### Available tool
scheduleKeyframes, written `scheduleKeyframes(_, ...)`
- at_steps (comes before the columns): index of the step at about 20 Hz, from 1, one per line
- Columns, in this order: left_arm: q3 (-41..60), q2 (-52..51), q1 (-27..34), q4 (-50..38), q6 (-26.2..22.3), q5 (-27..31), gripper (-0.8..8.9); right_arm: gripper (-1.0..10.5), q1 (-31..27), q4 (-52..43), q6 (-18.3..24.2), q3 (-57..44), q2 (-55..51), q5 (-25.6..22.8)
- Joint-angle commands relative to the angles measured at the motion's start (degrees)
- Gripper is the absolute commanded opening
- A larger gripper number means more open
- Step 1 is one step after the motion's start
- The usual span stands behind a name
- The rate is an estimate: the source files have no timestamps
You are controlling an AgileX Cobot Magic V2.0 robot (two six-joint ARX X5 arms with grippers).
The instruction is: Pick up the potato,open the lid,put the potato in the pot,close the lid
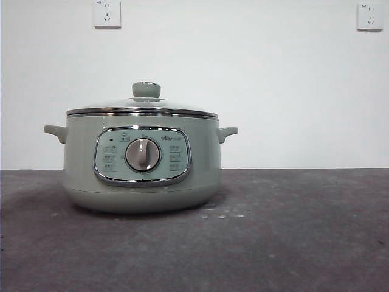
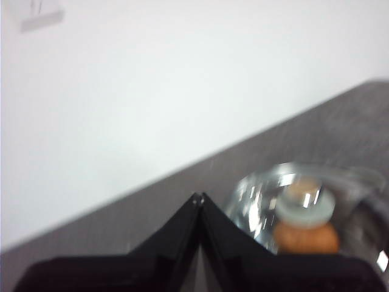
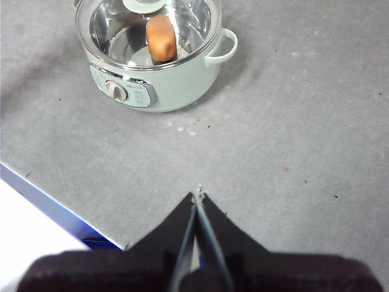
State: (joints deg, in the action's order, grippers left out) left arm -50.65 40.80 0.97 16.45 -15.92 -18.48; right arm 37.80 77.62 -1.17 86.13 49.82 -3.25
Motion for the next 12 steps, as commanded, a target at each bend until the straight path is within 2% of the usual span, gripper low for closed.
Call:
scheduleKeyframes(1, 10.51, -6.51, 1.44, -4.28, -0.61, 0.72, -0.04, 0.0, 0.07, 1.33, -0.57, -0.61, -0.07, -0.24)
scheduleKeyframes(5, 25.07, -17.42, 2.56, -9.18, 0.57, 0.81, -0.04, 0.0, 0.07, 1.36, -0.57, -0.63, -0.07, -0.24)
scheduleKeyframes(9, 35.19, -26.99, 2.60, -9.18, 4.24, 4.59, -0.04, 0.0, 0.07, 1.33, -0.57, -0.61, -0.07, -0.24)
scheduleKeyframes(12, 41.77, -33.22, 2.60, -9.18, 6.56, 5.11, -0.04, 0.0, 0.07, 1.33, -0.57, -0.61, -0.07, -0.24)
